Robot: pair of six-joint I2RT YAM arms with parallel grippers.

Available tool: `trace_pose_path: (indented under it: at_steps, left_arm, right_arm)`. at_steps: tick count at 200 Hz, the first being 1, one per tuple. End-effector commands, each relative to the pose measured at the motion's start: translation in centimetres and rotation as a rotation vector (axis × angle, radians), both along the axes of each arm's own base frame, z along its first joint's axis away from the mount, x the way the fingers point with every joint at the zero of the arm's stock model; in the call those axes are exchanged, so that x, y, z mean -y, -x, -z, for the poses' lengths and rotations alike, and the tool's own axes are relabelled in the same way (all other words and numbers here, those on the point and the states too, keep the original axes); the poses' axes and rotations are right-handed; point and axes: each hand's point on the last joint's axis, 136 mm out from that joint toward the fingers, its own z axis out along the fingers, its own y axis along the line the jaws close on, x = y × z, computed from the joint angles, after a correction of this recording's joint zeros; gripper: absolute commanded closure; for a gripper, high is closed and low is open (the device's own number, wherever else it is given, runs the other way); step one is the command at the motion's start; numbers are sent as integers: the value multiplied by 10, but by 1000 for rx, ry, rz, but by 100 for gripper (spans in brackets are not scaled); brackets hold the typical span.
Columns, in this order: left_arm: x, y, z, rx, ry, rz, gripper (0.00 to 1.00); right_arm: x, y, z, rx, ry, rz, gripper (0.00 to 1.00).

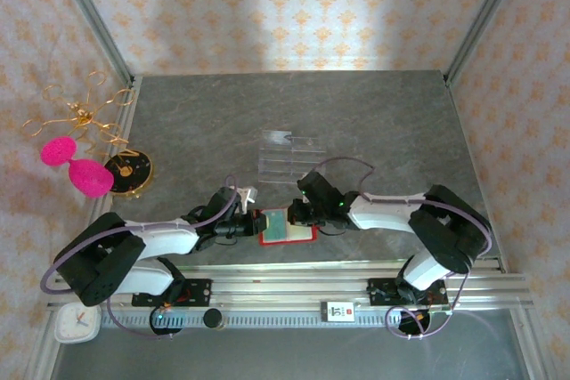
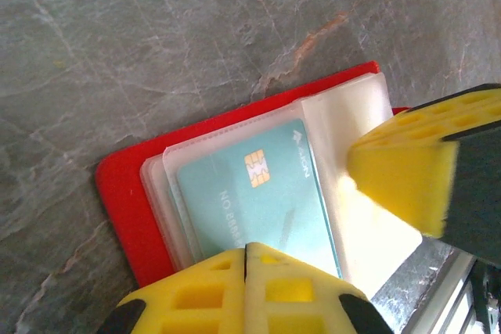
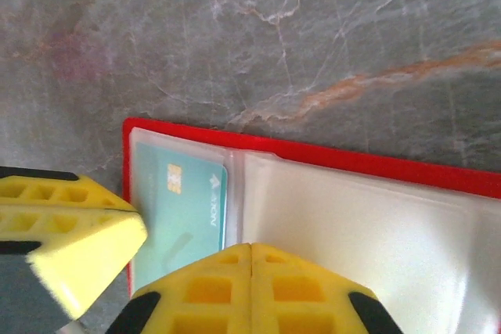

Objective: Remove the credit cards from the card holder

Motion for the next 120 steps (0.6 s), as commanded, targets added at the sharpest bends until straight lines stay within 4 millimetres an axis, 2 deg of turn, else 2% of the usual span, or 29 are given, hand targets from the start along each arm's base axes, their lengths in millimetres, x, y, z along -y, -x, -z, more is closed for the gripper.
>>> trace_pose_path:
  at_steps: [1,17,31,45,76,104,120]
  left_arm:
    - [-12,11,11,-44,-70,-1,100]
    - [-9,13,4,-29,-72,6,100]
    - [-6,16,-2,-14,-76,14,92]
    - [-7,19,-2,-18,-80,13,90]
    - [-15,24,13,-42,-107,-7,93]
    - [-13,22,23,-55,-121,-3,100]
    - [-12,22,28,-65,-127,7,100]
  right_arm:
    - [-3,3,-15,13,-28,-39,89]
    - [-10,9,-17,-24,-62,-65,86]
    - [-11,12,-15,-39,-69,-74,85]
    - [-11,14,-9,-56,-62,-83,85]
    - [-8,18,5,-82,-36,-85,84]
    - [-7,19,16,-100,-22,-79,85]
    - [-7,20,18,-102,-24,-81,85]
